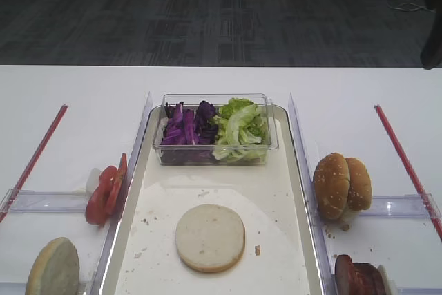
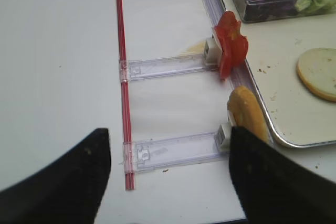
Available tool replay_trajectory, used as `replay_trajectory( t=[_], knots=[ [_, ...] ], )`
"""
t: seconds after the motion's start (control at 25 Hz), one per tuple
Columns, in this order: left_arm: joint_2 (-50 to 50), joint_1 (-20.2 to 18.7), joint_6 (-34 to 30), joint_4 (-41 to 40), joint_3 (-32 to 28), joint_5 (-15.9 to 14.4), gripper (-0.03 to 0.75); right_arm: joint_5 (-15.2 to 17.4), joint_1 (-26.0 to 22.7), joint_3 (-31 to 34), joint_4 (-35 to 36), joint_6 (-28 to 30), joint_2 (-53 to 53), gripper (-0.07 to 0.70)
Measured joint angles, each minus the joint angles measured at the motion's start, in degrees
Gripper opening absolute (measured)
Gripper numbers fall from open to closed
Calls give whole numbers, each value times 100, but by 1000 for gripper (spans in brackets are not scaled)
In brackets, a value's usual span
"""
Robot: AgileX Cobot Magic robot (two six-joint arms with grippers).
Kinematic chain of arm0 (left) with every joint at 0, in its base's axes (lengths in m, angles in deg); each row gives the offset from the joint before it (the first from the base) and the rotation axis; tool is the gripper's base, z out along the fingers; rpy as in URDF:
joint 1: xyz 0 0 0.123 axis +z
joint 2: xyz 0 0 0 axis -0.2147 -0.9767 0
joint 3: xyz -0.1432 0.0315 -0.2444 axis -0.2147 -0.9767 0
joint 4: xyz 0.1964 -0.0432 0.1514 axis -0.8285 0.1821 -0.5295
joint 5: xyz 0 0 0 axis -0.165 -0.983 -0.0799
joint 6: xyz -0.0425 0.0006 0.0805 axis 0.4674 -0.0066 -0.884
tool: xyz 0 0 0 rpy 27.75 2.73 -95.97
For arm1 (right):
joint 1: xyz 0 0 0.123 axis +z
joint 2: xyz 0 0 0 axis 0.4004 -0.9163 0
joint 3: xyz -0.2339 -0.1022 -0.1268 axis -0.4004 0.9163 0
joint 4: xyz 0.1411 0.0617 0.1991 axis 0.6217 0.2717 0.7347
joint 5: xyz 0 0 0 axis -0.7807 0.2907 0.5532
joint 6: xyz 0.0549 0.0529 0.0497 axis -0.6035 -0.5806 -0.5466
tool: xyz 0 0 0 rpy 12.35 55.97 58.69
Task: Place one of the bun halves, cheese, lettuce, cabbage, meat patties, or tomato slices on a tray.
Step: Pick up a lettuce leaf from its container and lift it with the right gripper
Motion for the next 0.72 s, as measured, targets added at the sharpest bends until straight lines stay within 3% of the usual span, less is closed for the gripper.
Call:
replay_trajectory(
  t=[0.36,0.72],
  knots=[
    [0,0,0,0,0,0,456,-416,0,-21,141,10,-370,554],
    [0,0,0,0,0,0,456,-239,156,-651,240,-403,-1287,527]
  ],
)
